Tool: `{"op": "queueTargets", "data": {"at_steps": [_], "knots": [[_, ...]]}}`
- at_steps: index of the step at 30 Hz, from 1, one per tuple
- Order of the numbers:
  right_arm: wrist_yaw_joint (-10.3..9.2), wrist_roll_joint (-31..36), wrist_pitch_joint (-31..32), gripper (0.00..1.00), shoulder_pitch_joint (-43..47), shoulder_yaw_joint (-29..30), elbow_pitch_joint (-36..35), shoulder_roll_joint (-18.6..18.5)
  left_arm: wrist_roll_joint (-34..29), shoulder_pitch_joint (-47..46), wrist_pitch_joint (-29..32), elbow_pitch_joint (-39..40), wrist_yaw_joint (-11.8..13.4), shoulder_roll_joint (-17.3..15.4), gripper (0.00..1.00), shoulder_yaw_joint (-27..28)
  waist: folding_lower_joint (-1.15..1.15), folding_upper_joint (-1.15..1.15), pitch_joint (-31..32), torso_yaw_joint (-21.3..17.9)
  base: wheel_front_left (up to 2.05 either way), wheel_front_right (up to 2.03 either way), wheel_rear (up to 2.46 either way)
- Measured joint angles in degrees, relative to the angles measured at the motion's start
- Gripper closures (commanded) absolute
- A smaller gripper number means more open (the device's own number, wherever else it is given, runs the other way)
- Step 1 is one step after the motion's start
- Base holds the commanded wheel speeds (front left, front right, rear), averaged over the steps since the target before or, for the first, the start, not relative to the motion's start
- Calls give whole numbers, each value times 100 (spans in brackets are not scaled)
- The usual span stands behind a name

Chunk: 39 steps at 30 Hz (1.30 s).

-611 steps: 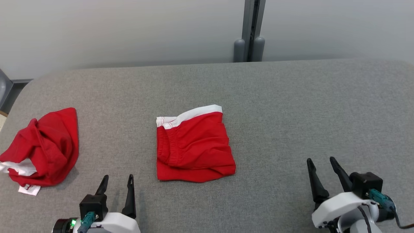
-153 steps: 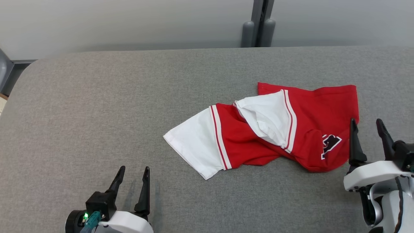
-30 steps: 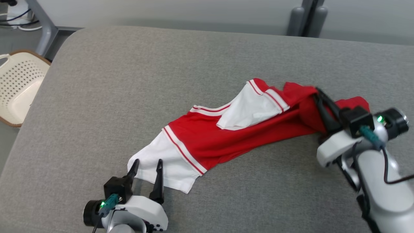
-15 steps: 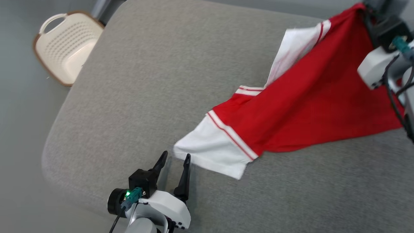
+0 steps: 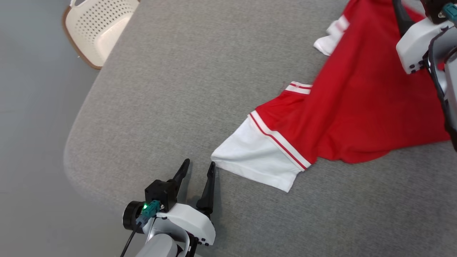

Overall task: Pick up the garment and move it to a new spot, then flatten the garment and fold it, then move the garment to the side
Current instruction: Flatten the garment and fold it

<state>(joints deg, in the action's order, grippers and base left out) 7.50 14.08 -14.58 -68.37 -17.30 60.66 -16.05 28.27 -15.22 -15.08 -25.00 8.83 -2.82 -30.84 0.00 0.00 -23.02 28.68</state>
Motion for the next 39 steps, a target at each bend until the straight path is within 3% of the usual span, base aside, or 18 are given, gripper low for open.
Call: {"op": "queueTargets", "data": {"at_steps": [3,12,19,28,39], "knots": [[0,-194,-19,0,279,243,-81,74,-12,-25,0,2,15,-2,0,60,0,0,25,-179,0,0,0],[0,-917,-40,0,1962,992,-1351,-29,-303,-100,0,-13,-3,5,0,356,0,0,153,-854,0,0,0],[0,-1203,-41,0,3245,1725,-1969,134,-664,-117,0,2,-78,5,0,573,0,0,294,-1323,0,0,0],[-1,-1313,-42,0,3664,1850,-1670,413,-756,-115,0,-1,-177,5,0,613,0,0,353,-1384,0,0,0],[-2,-1484,-57,0,3345,1738,-1305,512,-829,-60,0,13,-197,3,0,670,0,0,291,-1227,0,0,0]]}}
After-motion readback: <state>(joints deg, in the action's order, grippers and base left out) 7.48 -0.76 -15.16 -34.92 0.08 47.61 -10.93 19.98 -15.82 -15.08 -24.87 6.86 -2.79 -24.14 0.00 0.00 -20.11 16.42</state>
